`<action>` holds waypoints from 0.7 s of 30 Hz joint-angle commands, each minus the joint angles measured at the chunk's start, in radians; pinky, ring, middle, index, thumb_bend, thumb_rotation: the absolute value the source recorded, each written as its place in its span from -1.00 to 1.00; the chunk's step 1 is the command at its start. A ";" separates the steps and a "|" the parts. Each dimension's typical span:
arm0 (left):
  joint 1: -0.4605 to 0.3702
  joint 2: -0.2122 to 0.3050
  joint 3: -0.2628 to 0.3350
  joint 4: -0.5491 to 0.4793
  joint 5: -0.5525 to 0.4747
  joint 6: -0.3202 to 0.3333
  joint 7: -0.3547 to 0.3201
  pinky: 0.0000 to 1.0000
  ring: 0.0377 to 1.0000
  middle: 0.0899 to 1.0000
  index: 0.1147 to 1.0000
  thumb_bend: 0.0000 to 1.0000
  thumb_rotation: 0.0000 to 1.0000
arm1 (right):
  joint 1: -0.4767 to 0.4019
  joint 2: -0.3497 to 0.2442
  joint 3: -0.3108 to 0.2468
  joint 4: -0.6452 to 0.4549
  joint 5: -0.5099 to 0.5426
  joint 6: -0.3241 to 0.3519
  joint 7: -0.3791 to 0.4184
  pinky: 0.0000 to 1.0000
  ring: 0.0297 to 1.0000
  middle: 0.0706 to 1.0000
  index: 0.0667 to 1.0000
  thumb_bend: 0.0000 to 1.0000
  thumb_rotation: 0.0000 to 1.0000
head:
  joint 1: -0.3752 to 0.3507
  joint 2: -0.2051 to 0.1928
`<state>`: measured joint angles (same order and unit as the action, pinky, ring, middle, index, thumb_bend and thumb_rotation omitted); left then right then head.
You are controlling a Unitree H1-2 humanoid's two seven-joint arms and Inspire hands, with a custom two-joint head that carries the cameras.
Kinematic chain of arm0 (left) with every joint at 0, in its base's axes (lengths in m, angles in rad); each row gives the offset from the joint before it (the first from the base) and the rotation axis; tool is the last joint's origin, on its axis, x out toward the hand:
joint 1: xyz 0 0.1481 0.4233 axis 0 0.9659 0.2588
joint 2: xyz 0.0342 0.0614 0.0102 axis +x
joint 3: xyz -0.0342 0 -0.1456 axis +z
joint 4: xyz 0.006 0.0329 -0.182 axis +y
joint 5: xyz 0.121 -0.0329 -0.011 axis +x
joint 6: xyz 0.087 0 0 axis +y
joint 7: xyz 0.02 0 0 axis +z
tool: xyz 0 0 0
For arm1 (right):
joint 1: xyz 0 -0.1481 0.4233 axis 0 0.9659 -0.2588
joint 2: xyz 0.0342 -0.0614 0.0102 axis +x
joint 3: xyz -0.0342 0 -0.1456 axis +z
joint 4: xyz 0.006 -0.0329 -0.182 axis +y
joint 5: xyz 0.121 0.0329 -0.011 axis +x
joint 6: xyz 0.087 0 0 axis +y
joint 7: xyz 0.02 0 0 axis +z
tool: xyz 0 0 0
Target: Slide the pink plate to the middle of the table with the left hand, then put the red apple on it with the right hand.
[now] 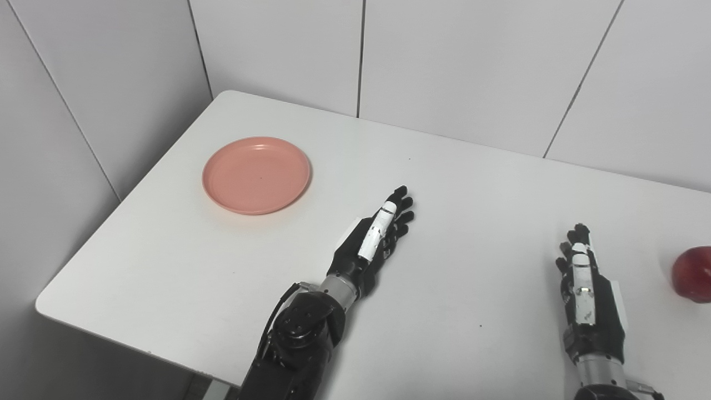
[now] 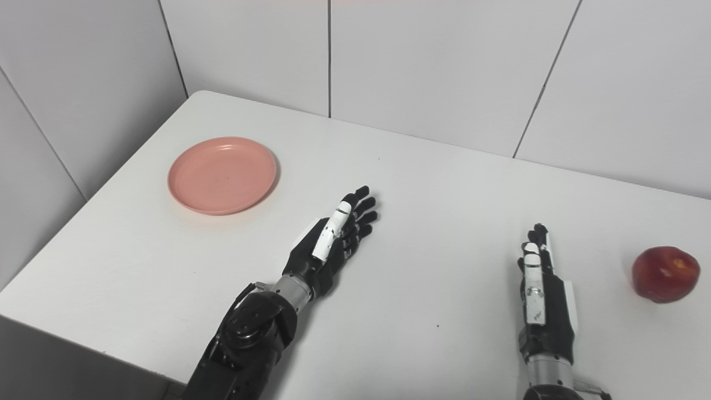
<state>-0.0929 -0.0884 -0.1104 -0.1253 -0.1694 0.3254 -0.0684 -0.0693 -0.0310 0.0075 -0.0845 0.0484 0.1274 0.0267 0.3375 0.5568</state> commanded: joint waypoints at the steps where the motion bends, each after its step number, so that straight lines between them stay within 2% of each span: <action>1: -0.020 -0.015 -0.018 -0.002 0.001 -0.035 -0.022 1.00 0.95 0.97 0.94 -0.20 1.00 | -0.023 -0.001 -0.006 -0.022 0.012 -0.057 0.011 1.00 1.00 1.00 1.00 -0.77 1.00 | 0.002 -0.003; 7: -0.026 -0.019 -0.018 0.014 0.006 -0.047 -0.015 0.99 0.94 0.96 0.92 -0.20 1.00 | -0.026 -0.009 -0.004 -0.015 0.014 -0.067 0.017 1.00 1.00 1.00 1.00 -0.79 1.00 | 0.020 -0.010; 18: -0.042 -0.018 -0.014 0.012 0.006 -0.042 -0.009 0.99 0.93 0.94 0.91 -0.23 1.00 | -0.022 -0.004 0.001 -0.034 0.013 -0.039 0.014 1.00 1.00 1.00 1.00 -0.80 1.00 | 0.036 -0.020; 21: -0.052 -0.010 -0.016 0.001 0.008 -0.038 -0.013 0.99 0.94 0.95 0.92 -0.24 1.00 | -0.023 -0.006 0.005 -0.027 0.009 -0.057 0.017 1.00 1.00 1.00 1.00 -0.82 1.00 | 0.043 -0.025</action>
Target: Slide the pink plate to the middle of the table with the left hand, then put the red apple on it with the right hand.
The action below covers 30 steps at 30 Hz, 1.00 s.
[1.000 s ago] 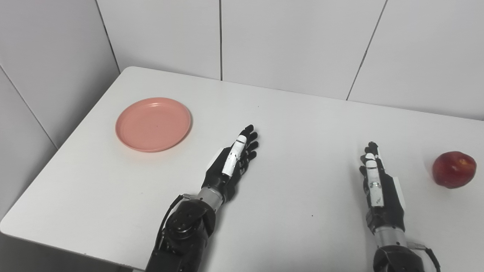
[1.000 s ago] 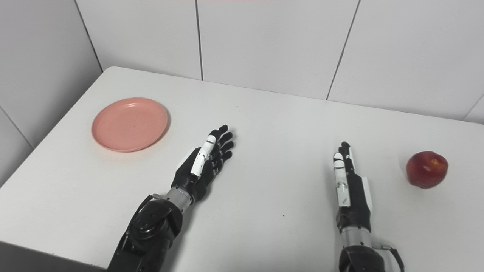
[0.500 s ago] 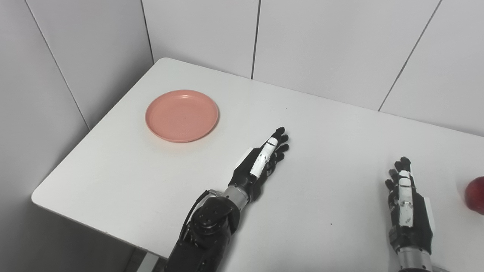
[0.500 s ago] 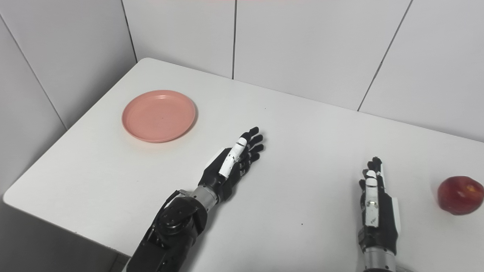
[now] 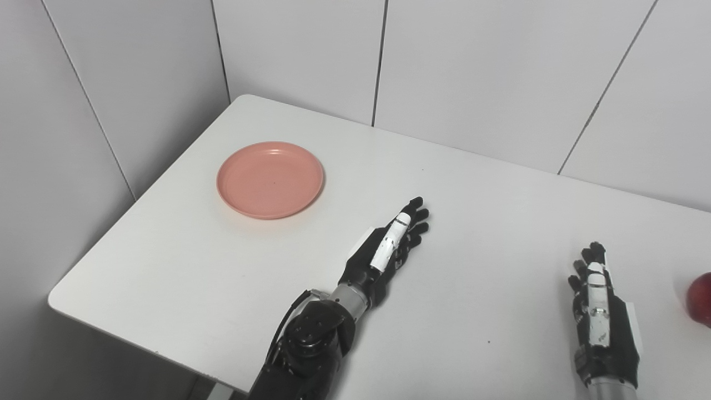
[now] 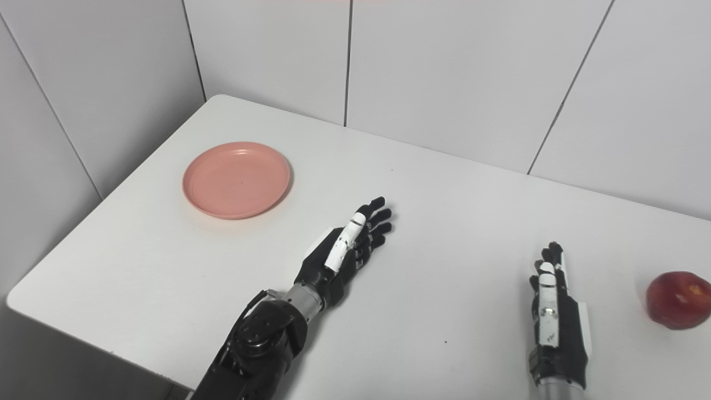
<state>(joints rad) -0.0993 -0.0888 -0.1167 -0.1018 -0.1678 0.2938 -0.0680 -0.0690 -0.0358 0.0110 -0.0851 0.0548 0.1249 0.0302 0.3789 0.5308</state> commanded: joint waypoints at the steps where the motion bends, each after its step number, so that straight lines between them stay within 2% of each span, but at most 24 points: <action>1: -0.051 -0.006 -0.009 -0.027 0.005 -0.007 -0.017 0.99 0.94 0.95 0.92 -0.25 1.00 | -0.023 -0.002 0.002 -0.026 0.003 -0.059 0.015 1.00 1.00 1.00 1.00 -0.84 1.00 | 0.005 -0.002; 14: -0.108 0.026 0.014 -0.084 -0.018 0.024 -0.043 1.00 0.91 0.92 0.89 -0.21 1.00 | -0.025 0.000 0.003 -0.025 0.002 -0.054 0.010 1.00 1.00 1.00 1.00 -0.92 1.00 | 0.013 -0.016; 18: -0.127 0.036 0.022 -0.109 -0.008 0.025 -0.041 0.88 0.86 0.89 0.86 -0.22 1.00 | -0.025 0.007 0.002 -0.037 -0.008 -0.028 -0.002 1.00 1.00 1.00 1.00 -0.87 1.00 | 0.009 -0.014; 21: -0.142 0.049 0.027 -0.126 -0.004 0.026 -0.044 0.87 0.87 0.89 0.86 -0.23 1.00 | -0.026 0.010 0.001 -0.036 -0.005 -0.031 -0.003 1.00 1.00 1.00 1.00 -0.86 1.00 | 0.017 -0.016; 28: -0.185 0.081 0.061 -0.174 -0.027 0.063 -0.049 0.86 0.86 0.88 0.82 -0.22 1.00 | -0.022 0.007 0.004 -0.046 -0.020 -0.033 -0.003 1.00 1.00 1.00 1.00 -0.90 1.00 | 0.024 -0.021; 30: -0.202 0.092 0.086 -0.187 -0.050 0.077 -0.045 0.85 0.87 0.88 0.82 -0.22 1.00 | -0.022 0.007 0.001 -0.042 -0.016 -0.039 0.000 1.00 1.00 1.00 1.00 -0.91 1.00 | 0.027 -0.023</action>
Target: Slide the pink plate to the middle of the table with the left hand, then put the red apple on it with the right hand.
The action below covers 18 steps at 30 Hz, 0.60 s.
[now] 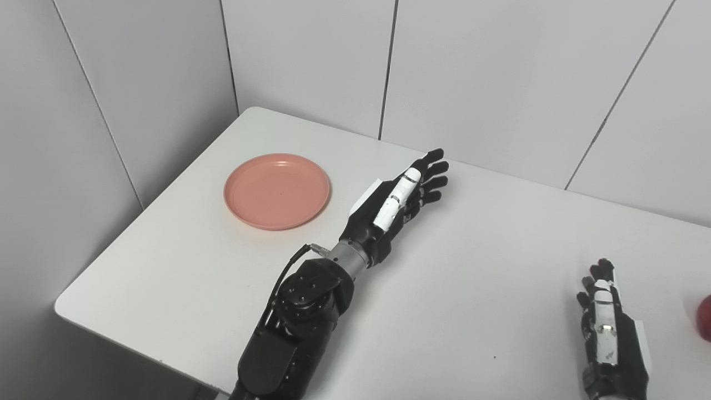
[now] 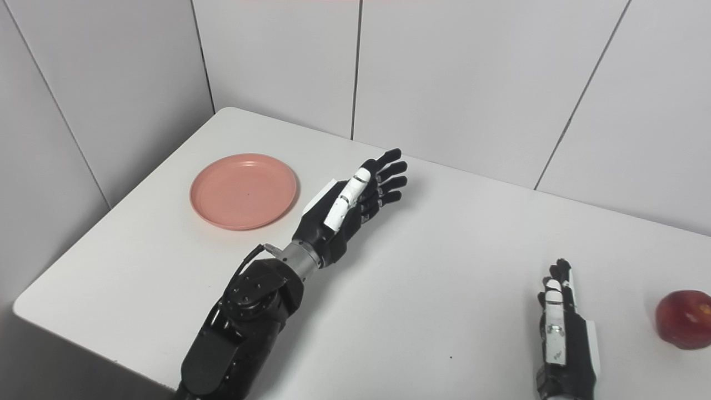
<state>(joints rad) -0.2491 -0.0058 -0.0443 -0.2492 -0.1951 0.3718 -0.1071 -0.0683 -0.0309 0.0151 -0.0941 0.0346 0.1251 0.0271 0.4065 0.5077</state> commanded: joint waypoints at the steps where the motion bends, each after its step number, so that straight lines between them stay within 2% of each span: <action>1: -0.057 0.010 0.022 -0.041 -0.030 0.003 -0.006 0.85 0.87 0.88 0.82 -0.21 1.00 | -0.023 0.002 -0.004 -0.031 0.006 -0.042 0.004 1.00 1.00 1.00 1.00 -0.92 1.00 | 0.000 0.000; 5: -0.090 0.039 0.065 -0.047 -0.063 0.019 -0.012 0.83 0.86 0.87 0.81 -0.21 1.00 | -0.024 0.002 -0.007 -0.027 0.011 -0.045 0.006 1.00 1.00 1.00 1.00 -0.92 1.00 | 0.001 -0.003; 13: -0.147 0.111 0.142 -0.037 -0.102 0.003 -0.005 0.77 0.80 0.81 0.77 -0.20 1.00 | -0.024 0.001 -0.008 -0.028 0.016 -0.038 0.005 1.00 1.00 1.00 1.00 -0.92 1.00 | 0.005 -0.005; 18: -0.190 0.147 0.203 -0.042 -0.132 0.048 0.025 0.76 0.78 0.78 0.73 -0.18 1.00 | -0.026 0.000 -0.009 -0.017 0.025 -0.049 0.009 1.00 1.00 1.00 1.00 -0.92 1.00 | 0.008 -0.008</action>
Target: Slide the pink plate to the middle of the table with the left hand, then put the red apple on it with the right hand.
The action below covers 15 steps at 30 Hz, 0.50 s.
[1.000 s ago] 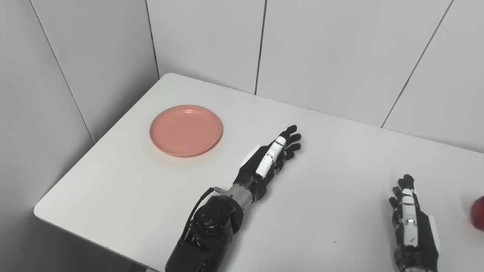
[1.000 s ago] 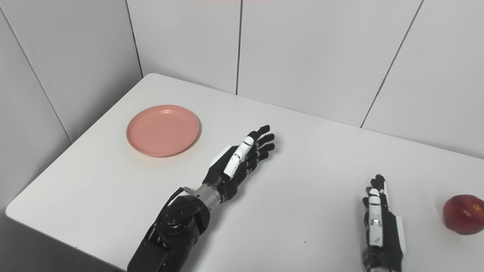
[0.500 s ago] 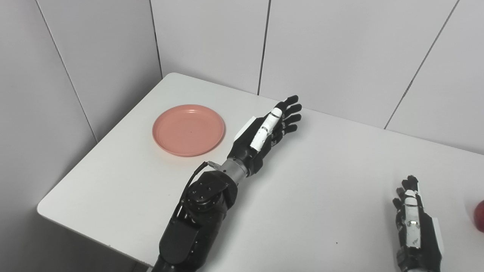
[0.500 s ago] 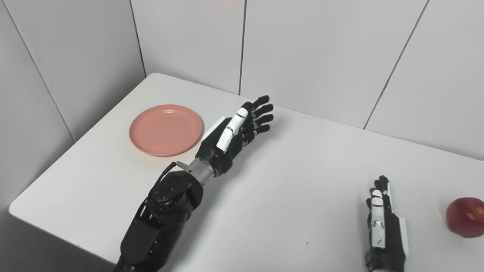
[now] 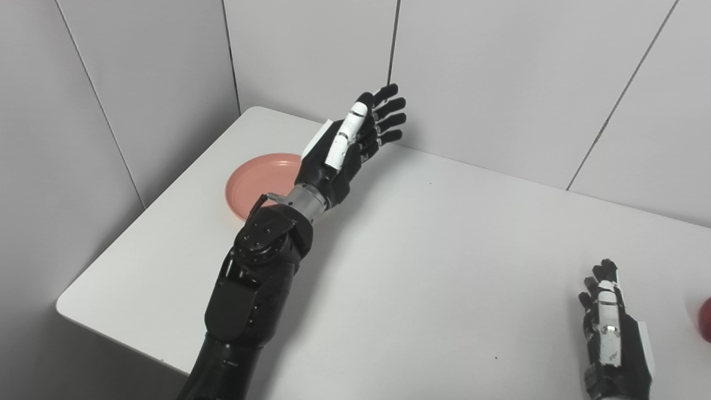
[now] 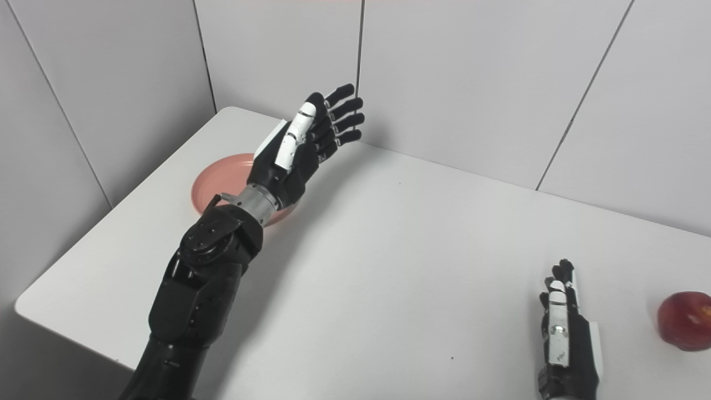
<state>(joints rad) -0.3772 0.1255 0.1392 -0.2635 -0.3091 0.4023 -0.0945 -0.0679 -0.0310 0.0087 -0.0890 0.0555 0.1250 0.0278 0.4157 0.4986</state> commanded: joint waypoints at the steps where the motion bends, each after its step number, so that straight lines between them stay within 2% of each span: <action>1: -0.071 0.022 0.032 -0.030 -0.023 0.029 0.022 0.75 0.77 0.78 0.72 -0.22 1.00 | -0.027 0.000 -0.002 -0.024 0.000 -0.048 0.007 1.00 1.00 1.00 1.00 -0.92 1.00 | -0.001 0.001; 5: -0.097 0.055 0.064 -0.011 -0.037 0.038 0.023 0.74 0.76 0.77 0.72 -0.26 1.00 | -0.026 0.001 -0.003 -0.032 0.006 -0.035 0.007 1.00 1.00 1.00 1.00 -0.93 1.00 | 0.002 -0.002; 10: -0.126 0.106 0.091 0.053 -0.057 0.019 0.010 0.75 0.77 0.78 0.72 -0.25 1.00 | -0.024 -0.006 0.000 -0.036 0.004 -0.039 0.012 1.00 1.00 1.00 1.00 -0.93 1.00 | 0.008 0.001; 15: -0.151 0.135 0.121 0.098 -0.059 0.014 0.031 0.69 0.73 0.74 0.68 -0.24 1.00 | -0.025 -0.005 -0.005 -0.034 0.012 -0.038 0.011 1.00 1.00 1.00 1.00 -0.95 1.00 | 0.013 0.001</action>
<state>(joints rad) -0.4656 0.2349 0.2510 -0.1529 -0.3630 0.4413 -0.0630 -0.0676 -0.0369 0.0090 -0.0905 0.0576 0.1251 0.0295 0.4295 0.4985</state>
